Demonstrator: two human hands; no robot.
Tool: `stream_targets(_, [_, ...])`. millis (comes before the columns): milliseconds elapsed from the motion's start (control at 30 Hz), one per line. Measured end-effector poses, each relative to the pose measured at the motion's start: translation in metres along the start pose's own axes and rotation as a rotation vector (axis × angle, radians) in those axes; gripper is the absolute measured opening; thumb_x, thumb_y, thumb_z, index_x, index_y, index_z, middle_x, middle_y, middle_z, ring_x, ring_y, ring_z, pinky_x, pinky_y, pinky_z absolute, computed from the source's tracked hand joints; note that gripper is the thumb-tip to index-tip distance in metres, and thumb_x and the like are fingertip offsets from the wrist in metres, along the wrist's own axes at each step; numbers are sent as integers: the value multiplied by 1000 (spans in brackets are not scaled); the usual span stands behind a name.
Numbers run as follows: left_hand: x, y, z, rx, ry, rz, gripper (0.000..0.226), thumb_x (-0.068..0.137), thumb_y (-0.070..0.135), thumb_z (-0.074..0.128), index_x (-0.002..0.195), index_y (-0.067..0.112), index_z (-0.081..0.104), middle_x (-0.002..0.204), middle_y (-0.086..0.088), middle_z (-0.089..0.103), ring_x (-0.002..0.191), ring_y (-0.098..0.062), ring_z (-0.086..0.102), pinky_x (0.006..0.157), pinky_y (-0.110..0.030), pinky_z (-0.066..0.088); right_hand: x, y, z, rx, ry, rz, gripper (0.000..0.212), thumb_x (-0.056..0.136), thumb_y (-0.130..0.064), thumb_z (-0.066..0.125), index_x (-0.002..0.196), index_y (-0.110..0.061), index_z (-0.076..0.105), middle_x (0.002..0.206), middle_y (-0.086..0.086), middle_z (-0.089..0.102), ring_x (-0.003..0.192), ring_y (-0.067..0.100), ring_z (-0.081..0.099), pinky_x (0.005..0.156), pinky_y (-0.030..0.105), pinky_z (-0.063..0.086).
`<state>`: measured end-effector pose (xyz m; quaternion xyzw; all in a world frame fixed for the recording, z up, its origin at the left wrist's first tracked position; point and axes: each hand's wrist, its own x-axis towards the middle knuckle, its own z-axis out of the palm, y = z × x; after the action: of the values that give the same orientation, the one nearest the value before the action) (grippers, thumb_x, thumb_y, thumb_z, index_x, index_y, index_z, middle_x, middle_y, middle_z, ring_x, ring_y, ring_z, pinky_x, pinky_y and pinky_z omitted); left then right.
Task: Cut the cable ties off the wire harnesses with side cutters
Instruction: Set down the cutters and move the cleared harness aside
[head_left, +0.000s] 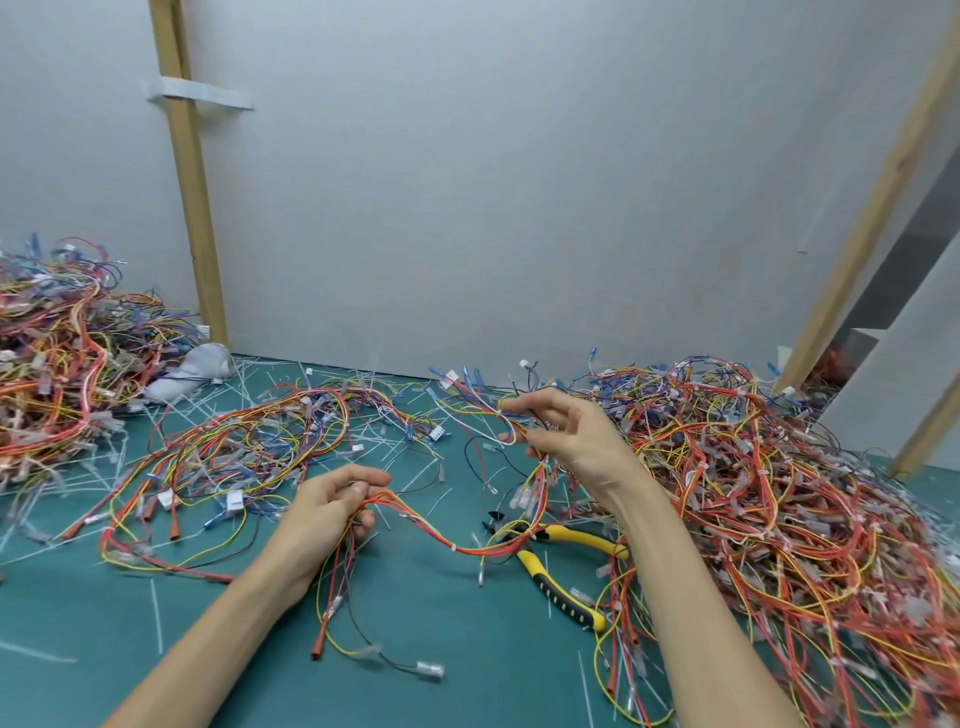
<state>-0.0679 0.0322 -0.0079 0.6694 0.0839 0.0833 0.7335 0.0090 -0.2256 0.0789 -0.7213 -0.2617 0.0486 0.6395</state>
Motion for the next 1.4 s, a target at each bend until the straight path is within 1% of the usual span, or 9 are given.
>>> stream_targets(200, [2, -2, 0, -5, -23, 8, 30, 103, -1, 36, 98, 4, 65, 87, -9, 69, 49, -8, 49, 53, -22, 42, 2, -6, 14, -61, 63, -113, 47, 86, 23, 46, 97, -16, 68, 113, -6, 71, 102, 18, 70, 75, 17, 49])
stream_targets(400, [2, -2, 0, 2, -23, 6, 30, 103, 0, 36, 98, 3, 65, 80, -3, 70, 50, -8, 50, 57, -26, 41, 3, -8, 17, -8, 134, -165, 47, 86, 22, 49, 103, -17, 69, 106, -13, 74, 95, 13, 72, 81, 18, 52])
stream_targets(667, [2, 0, 0, 43, -92, -49, 28, 97, -4, 42, 98, 5, 68, 76, -5, 71, 48, -13, 47, 43, -20, 34, 9, 1, 20, 256, 171, -125, 44, 86, 23, 48, 109, -9, 67, 104, 0, 75, 95, 20, 72, 74, 18, 52])
stream_targets(767, [1, 1, 1, 3, -147, -53, 24, 98, 6, 50, 91, 11, 73, 76, -9, 70, 44, -11, 39, 41, -18, 28, 11, 6, 20, 344, 194, -90, 42, 87, 22, 49, 112, -7, 66, 110, 9, 72, 96, 20, 71, 76, 20, 52])
stream_targets(900, [-6, 4, 3, 213, -287, 46, 30, 85, 47, 60, 87, 21, 74, 71, -3, 68, 48, -10, 35, 45, -16, 29, 12, 6, 19, 440, 227, -62, 41, 87, 22, 48, 113, -5, 65, 116, 14, 69, 97, 19, 70, 77, 20, 53])
stream_targets(1067, [-5, 1, 1, 622, -373, 203, 31, 92, 39, 62, 68, 21, 68, 58, -2, 62, 55, -12, 43, 58, -27, 33, 12, 3, 21, 587, 254, -26, 41, 87, 23, 43, 116, 0, 61, 112, 14, 67, 95, 19, 68, 75, 19, 53])
stream_targets(1200, [-7, 1, 1, 710, -399, 223, 39, 95, 40, 57, 59, 27, 59, 48, 7, 50, 47, -6, 40, 50, -19, 31, 14, -7, 21, 898, 207, 38, 32, 91, 13, 44, 116, 0, 59, 108, 16, 62, 88, 19, 64, 70, 20, 55])
stream_targets(1300, [-9, 2, 6, 624, -375, 177, 42, 92, 47, 51, 65, 15, 54, 50, 6, 42, 46, -10, 36, 45, -21, 30, 14, -12, 18, 1054, 138, 56, 32, 83, 1, 54, 115, -2, 59, 106, 16, 65, 79, 19, 67, 70, 21, 58])
stream_targets(1400, [-11, 4, 16, 351, -280, 73, 44, 85, 52, 45, 73, 10, 42, 52, 6, 27, 41, -11, 22, 37, -17, 19, 14, -16, 11, 992, 131, 63, 45, 80, 1, 57, 125, -1, 55, 114, 14, 65, 94, 21, 70, 81, 31, 59])
